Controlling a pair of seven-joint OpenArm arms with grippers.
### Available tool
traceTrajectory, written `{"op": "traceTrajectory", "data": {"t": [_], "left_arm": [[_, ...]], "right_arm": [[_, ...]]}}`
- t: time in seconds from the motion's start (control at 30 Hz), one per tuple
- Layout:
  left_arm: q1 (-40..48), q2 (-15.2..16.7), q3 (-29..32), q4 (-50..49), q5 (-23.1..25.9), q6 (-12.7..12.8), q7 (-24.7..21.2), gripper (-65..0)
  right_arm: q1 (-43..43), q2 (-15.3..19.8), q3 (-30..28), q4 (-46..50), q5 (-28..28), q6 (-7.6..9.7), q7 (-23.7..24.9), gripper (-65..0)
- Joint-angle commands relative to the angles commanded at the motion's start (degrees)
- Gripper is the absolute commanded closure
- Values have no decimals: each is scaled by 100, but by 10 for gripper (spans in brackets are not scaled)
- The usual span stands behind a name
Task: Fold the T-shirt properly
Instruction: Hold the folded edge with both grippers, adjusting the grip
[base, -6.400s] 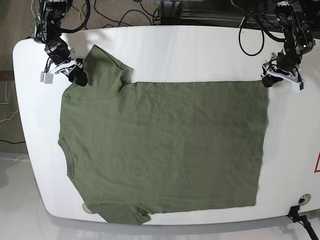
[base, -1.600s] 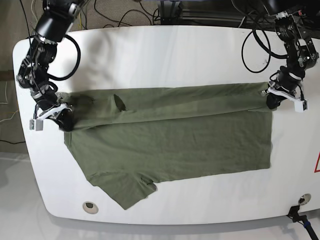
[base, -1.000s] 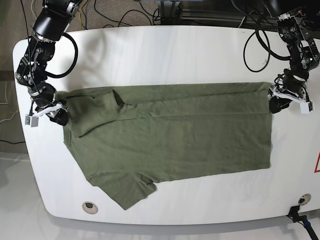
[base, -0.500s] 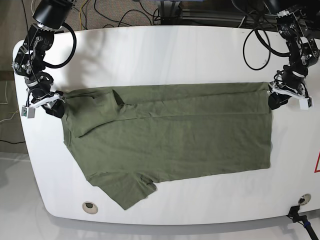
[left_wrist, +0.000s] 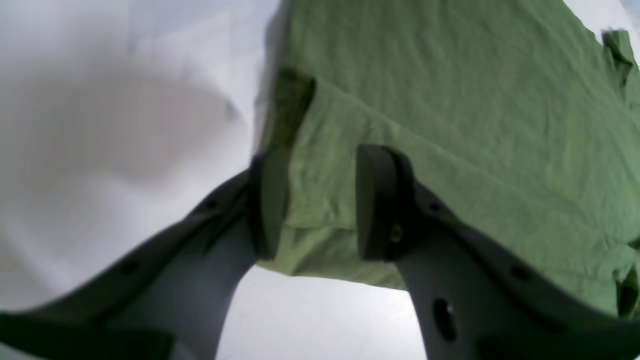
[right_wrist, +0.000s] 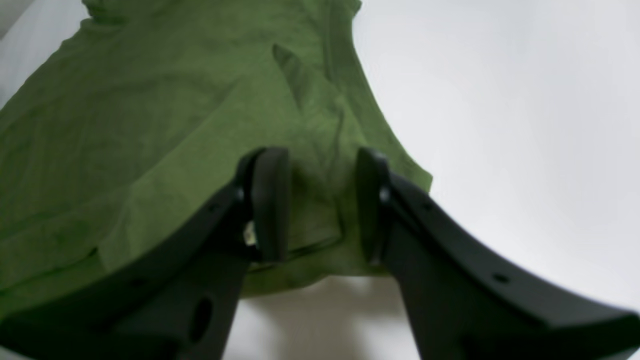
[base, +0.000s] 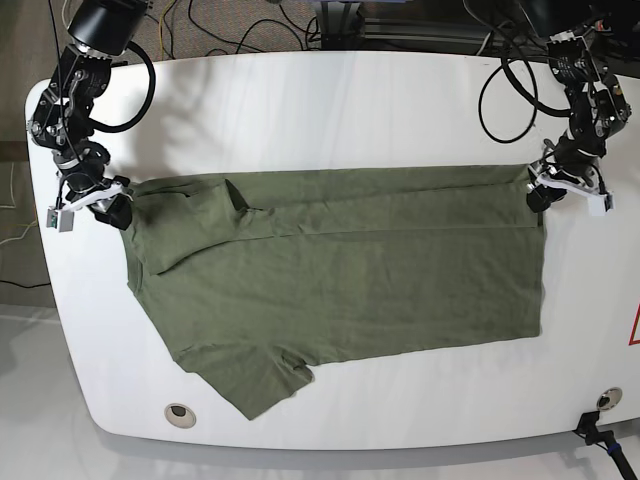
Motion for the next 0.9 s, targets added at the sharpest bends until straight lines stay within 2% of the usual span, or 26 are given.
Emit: {"op": "traceTrajectory", "data": {"t": [0.17,0.27,0.3,0.4,0.6,0.77,0.9], "left_arm": [[2,-8,4,30,5,3,-46,-213],[-19,5,22,11,-5,-9,16,-96],[-13,-17,12,6,95,-26,-54,-213],[-7,-20,-61,38,246,-62,-230,-258],[158,-25,-166,234,266,-91,-276,-262],[395,-33,-362,385,193,-96,-246,-255],[528,-33,-403,401,197,-109,-278,-262]], "right_arm": [[-40,1,-2,-8,0,1,-21,-217],[-45,5,-19,-15,10,-14,-12,-215],[-27,21,0,3,-26,19,19,-219],[-57,15,23,15,20,23,4,-221],[-66,4,36,16,-22,35,91,-217],[-56,21,-6,-14,-22,43,485,-218],[-36,24,15,-11,-13,48,538,-260]]}}
